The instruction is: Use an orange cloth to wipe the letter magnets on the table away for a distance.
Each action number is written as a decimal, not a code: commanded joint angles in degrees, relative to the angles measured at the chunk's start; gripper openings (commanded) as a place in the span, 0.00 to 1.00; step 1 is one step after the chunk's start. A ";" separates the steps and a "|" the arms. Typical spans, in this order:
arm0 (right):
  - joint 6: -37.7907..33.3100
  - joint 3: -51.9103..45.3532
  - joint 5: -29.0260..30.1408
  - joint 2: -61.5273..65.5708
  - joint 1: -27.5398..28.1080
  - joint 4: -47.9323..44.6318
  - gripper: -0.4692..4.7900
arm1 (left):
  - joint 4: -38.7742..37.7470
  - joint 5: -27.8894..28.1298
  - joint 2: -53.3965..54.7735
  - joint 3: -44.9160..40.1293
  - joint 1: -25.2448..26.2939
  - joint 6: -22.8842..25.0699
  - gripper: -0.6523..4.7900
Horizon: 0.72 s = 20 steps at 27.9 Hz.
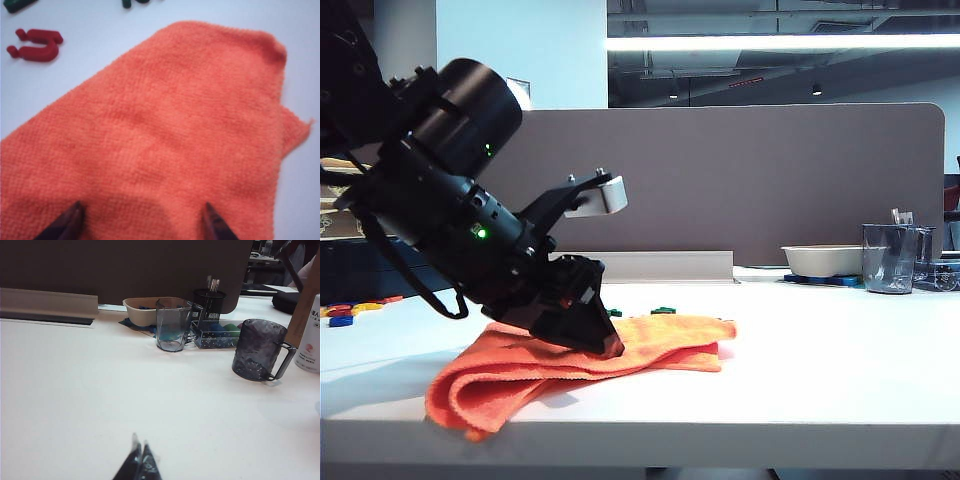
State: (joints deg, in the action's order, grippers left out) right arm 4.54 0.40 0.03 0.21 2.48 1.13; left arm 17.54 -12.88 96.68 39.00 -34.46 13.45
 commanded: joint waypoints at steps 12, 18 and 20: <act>-0.07 -0.44 -0.07 -0.22 -0.02 -0.74 0.08 | 4.00 -1.49 1.64 2.34 -0.98 -3.91 0.12; -0.07 -0.44 -0.07 -0.22 -0.02 -0.74 0.08 | 4.44 -1.51 1.64 6.62 -3.67 -4.07 0.11; -0.07 -0.44 -0.07 -0.22 -0.02 -0.74 0.08 | 4.37 -1.51 1.64 9.07 -4.83 -4.09 0.11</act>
State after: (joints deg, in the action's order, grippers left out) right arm 4.54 0.40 0.01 0.21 2.46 1.13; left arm 20.75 -13.96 98.45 46.15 -38.50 9.41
